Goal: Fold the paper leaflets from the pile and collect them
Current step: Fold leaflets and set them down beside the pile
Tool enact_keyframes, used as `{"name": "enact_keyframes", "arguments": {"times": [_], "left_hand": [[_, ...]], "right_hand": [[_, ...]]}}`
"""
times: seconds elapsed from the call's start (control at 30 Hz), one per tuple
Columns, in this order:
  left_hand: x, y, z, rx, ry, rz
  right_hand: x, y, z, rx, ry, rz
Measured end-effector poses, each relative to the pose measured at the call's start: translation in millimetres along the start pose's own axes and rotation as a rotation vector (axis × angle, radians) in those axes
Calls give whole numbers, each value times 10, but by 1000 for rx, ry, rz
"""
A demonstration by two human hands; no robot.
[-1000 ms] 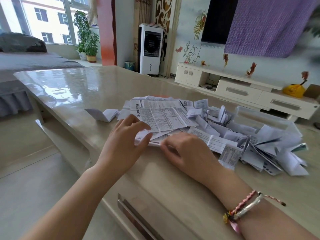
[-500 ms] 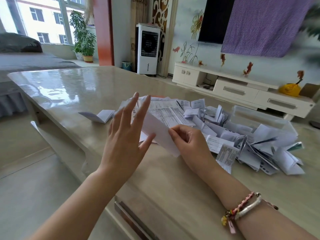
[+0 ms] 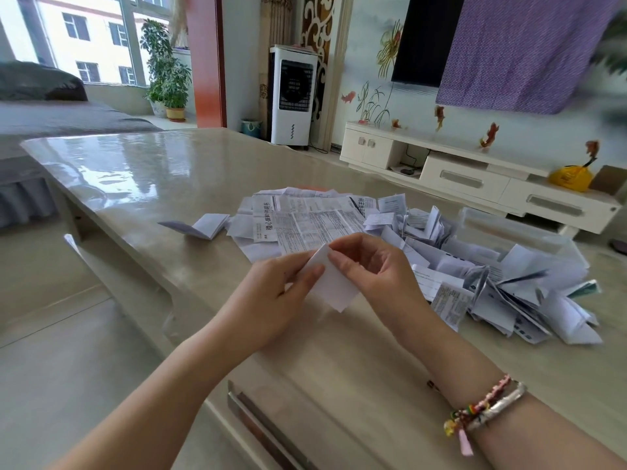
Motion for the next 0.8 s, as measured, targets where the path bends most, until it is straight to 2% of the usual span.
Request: {"name": "enact_keyframes", "arguments": {"times": [0.13,0.27,0.4,0.5,0.63,0.7,0.8], "left_hand": [[15,-21,-24,84,293,0],[72,-1,-45,120,439,16],[195,46,-101,181,299,67],[352,99,-183,238,66,209],[579,214,-306,397,-107,373],[686,266,-375,494,-154,427],[824,335,-422,527,-152,518]], "right_hand": [[22,-11,38,-35,84,51],[13,-1,72,-115,71,-28],[-39,-4,72,-136,58,-36],[-26,-40,27,-156,26,35],[-122,-136,-4,-242,-47,42],[-235,-216,23,-305,-80,9],[-447,-396,32,-371,-102,-51]]}}
Point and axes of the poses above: each hand's wrist, its own y-axis away from the middle knuckle, its own x-axis out of the back of the hand, z = x × y, the point moved 3 cm from there along -y, towards the middle knuckle, and after that the axes turned 14 degrees about -z, right-handed, at the moved point
